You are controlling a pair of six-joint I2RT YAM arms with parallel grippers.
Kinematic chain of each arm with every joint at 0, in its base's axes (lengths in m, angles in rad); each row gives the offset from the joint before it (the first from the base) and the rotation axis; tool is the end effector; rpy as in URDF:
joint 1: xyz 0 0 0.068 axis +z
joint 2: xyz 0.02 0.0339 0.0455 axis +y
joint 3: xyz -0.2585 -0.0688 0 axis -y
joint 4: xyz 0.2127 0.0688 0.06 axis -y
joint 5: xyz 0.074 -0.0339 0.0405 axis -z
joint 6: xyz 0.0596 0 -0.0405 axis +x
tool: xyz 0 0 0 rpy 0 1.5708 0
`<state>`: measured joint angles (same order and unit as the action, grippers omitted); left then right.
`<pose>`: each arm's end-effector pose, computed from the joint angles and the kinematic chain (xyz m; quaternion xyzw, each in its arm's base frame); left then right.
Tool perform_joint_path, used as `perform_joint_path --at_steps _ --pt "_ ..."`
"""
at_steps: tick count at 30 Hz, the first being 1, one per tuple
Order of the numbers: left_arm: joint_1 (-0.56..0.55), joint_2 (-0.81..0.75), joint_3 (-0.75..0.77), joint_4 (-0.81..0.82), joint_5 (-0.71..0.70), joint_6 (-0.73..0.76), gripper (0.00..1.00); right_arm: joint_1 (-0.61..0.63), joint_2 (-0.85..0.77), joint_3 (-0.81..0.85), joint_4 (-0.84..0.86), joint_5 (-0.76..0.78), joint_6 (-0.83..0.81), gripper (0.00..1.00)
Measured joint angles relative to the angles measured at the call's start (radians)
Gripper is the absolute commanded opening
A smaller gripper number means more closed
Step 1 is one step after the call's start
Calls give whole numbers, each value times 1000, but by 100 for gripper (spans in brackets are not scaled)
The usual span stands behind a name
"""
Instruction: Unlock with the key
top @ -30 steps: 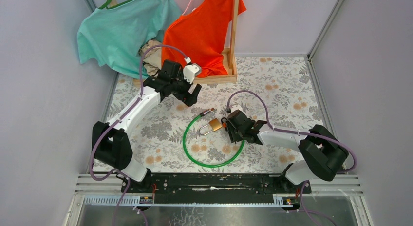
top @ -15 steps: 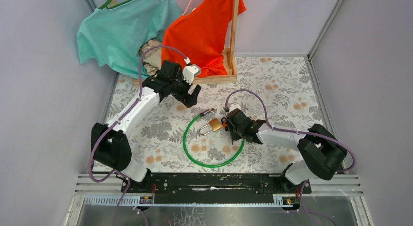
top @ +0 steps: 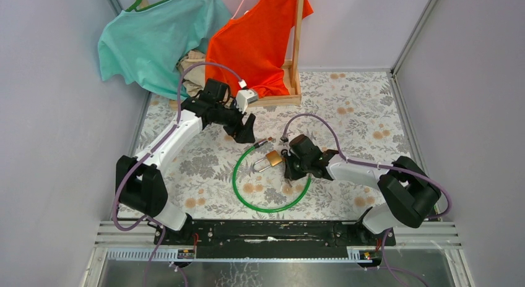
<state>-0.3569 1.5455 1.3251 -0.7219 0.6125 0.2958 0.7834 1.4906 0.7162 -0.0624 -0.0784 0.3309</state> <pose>0.2750 -0.1391 0.2847 0.3790 0.8290 -0.2956 0.2858 0.1970 0.2028 0.1663 -0.2229 0.9058 0.2206 0.2850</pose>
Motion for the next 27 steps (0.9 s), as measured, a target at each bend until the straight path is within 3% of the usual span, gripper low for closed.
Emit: perform_joint_path --at_steps 9,27 --pt "2 0 -58 -79 305 106 82 -54 -65 0 27 -249 101 0" --pt "4 -3 -209 -27 762 112 81 -64 -198 212 92 -453 278 0"
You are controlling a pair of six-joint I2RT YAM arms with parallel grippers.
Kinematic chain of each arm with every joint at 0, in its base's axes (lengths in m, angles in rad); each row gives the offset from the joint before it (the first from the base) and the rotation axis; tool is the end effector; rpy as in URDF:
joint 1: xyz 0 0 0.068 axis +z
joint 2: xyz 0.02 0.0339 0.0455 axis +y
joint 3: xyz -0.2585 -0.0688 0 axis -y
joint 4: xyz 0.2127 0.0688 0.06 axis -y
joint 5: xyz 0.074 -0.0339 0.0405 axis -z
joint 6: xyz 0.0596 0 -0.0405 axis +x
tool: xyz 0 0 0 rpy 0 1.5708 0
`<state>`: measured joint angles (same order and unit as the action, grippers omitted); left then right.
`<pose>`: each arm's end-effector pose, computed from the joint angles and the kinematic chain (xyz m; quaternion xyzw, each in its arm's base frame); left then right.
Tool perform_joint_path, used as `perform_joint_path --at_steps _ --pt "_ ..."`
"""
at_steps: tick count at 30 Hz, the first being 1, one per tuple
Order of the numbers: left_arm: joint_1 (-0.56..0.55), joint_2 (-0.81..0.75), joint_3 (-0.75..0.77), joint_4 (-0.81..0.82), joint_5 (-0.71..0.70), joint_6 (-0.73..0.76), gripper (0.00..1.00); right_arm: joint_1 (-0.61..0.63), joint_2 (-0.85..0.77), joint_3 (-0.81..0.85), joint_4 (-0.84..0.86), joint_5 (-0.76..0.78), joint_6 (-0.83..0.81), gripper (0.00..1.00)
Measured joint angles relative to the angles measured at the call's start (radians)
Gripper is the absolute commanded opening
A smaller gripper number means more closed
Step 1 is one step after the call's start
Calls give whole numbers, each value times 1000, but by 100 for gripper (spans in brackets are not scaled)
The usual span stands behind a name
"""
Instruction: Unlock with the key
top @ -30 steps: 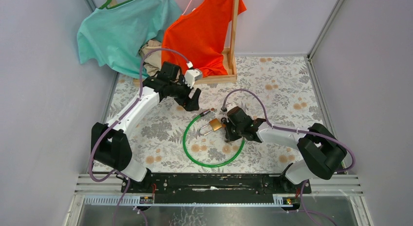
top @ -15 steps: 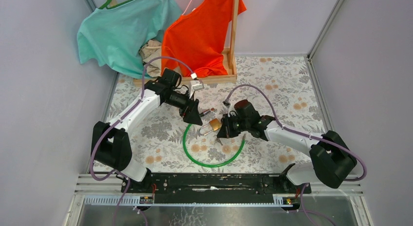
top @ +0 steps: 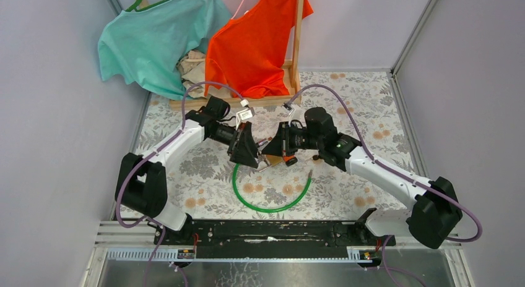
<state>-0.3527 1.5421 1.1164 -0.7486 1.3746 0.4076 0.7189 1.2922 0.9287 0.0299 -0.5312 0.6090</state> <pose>0.2277 -0.1461 0.2597 0.3972 0.6574 -0.6176 0.1693 0.1965 0.2121 0.3014 -0.1952 0.7766 0.5132 0.3089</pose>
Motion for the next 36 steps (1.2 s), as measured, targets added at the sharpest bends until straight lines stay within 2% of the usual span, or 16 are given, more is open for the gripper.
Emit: perform_joint_path --at_steps 4,10,13,18,26,32,33,34,35,36 --pt "0 -7 17 -77 86 102 76 0 -16 7 34 -15 27 0" --pt "-1 58 150 -449 151 499 60 0 -18 8 62 -32 63 0" --pt "-1 99 149 -573 155 640 54 0 -27 8 77 -32 76 0" --pt "-1 100 149 -641 158 710 47 0 -56 8 89 -31 82 0" --pt "-2 101 169 -678 151 724 30 0 -76 10 95 -31 78 0" --pt "-2 101 205 -679 148 720 27 0 -76 10 116 -32 78 0" --pt "-5 101 206 -679 148 720 23 0 -76 10 122 -32 78 0" --pt "-7 101 206 -679 148 720 16 0 -76 10 126 -32 78 0" --pt "-8 101 206 -680 148 718 5 0 -76 10 129 -32 79 0" --pt "-11 101 206 -680 147 718 0 0 -76 10 134 -32 79 0"
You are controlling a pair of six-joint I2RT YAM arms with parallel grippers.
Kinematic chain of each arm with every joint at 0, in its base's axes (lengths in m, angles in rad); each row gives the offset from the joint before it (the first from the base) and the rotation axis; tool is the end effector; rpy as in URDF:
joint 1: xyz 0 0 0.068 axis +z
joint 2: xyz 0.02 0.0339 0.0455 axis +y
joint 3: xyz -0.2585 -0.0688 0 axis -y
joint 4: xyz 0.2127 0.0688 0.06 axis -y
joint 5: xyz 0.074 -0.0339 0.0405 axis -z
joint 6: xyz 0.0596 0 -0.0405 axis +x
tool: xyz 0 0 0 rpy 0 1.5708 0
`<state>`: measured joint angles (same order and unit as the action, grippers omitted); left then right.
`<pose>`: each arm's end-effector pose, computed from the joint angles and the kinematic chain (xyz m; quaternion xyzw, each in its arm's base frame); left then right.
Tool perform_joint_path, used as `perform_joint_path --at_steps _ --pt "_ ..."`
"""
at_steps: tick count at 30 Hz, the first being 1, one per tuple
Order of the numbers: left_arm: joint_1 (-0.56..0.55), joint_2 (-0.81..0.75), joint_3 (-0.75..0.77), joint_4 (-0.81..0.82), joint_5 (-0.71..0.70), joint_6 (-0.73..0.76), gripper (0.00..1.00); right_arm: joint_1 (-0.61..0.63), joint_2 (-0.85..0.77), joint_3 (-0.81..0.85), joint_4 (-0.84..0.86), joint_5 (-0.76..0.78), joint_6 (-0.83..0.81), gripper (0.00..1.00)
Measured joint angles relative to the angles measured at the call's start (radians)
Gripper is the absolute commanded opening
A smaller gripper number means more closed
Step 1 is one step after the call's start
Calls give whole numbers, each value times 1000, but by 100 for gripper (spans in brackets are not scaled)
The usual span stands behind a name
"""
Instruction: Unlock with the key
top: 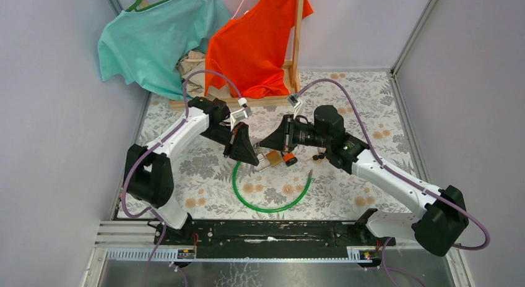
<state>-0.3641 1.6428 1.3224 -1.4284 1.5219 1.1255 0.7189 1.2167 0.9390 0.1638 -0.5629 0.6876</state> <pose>0.2084 -0.1431 0.2856 0.4439 0.5719 -0.6616 0.1955 0.1860 0.2050 0.3412 -0.1961 0.7139 0.5717 0.3538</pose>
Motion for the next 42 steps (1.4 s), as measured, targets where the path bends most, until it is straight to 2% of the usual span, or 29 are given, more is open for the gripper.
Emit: perform_joint_path --at_steps 6,9,11,13,17,21,24,29,35,42 --pt "-7 0 19 -5 -35 -8 0 0 0 0 6 -2 -1 2" --pt "-7 0 53 -6 -80 -16 0 0 0 0 6 0 -2 9" --pt "-7 0 85 -5 -124 -35 0 0 -2 0 6 1 -4 20" --pt "-7 -9 106 21 -185 -85 0 0 -6 -1 6 0 -7 26" --pt "-26 -68 137 100 -409 -190 0 -1 -37 -8 5 -6 -20 43" --pt "-102 -109 237 109 -679 -215 0 -15 -89 -16 -16 -7 -42 55" --pt "-185 -126 311 111 -884 -216 0 -43 -127 -30 -16 -5 -47 60" --pt "-372 -187 324 114 -1151 -198 0 -63 -146 -42 -10 -8 -35 65" --pt "-600 -343 222 255 -1410 -151 0 -76 -145 -86 32 -23 29 65" --pt "-711 -599 -54 571 -1590 66 0 -93 -135 -103 96 -26 133 68"
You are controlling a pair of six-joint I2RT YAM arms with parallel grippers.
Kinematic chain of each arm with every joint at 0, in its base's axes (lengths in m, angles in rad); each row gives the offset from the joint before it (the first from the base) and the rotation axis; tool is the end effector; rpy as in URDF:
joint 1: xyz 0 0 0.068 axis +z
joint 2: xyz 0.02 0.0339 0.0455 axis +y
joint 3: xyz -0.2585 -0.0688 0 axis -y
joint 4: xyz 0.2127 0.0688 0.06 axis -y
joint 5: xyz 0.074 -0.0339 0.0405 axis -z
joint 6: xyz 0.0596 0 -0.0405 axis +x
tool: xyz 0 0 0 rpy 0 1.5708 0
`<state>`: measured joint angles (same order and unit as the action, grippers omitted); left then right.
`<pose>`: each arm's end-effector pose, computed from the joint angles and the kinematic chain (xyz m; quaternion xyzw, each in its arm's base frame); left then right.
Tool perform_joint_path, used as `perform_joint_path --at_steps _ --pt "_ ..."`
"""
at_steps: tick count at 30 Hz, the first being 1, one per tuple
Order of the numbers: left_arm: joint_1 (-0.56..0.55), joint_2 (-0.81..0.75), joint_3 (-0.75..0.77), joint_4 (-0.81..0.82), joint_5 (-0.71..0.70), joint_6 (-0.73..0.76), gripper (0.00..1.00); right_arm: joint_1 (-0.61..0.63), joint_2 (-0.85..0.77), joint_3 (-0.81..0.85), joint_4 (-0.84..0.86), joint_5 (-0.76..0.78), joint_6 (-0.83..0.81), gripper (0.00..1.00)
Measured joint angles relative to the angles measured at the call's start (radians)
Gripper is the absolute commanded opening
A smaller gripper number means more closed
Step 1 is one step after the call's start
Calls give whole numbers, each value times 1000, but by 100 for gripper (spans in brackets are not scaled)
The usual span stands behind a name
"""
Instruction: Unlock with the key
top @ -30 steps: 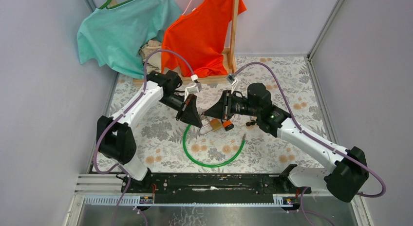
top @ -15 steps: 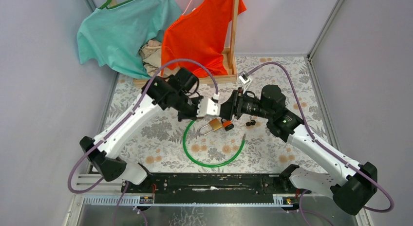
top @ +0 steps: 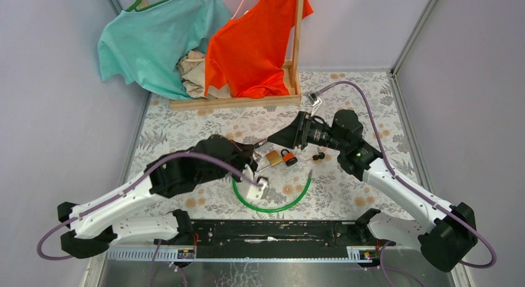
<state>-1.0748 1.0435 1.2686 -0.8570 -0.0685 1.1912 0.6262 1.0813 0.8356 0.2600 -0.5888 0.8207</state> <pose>0.0948 -0.1665 0.3640 0.8007 0.3919 0.0568 0.4496 0.1774 0.1692 0.3499 -0.1404 0.6887 0.6038 0.3760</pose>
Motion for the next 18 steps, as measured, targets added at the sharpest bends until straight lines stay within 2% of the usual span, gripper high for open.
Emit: perform_joint_path --at_steps 5,9,18 --pt "-69 -202 -290 313 -44 281 0 0 18 -26 128 -40 98 68" --pt "-78 -317 -470 533 -29 500 0 -1 18 -49 208 -64 143 67" --pt "-80 -365 -573 789 10 753 0 0 19 -98 405 -140 237 60"
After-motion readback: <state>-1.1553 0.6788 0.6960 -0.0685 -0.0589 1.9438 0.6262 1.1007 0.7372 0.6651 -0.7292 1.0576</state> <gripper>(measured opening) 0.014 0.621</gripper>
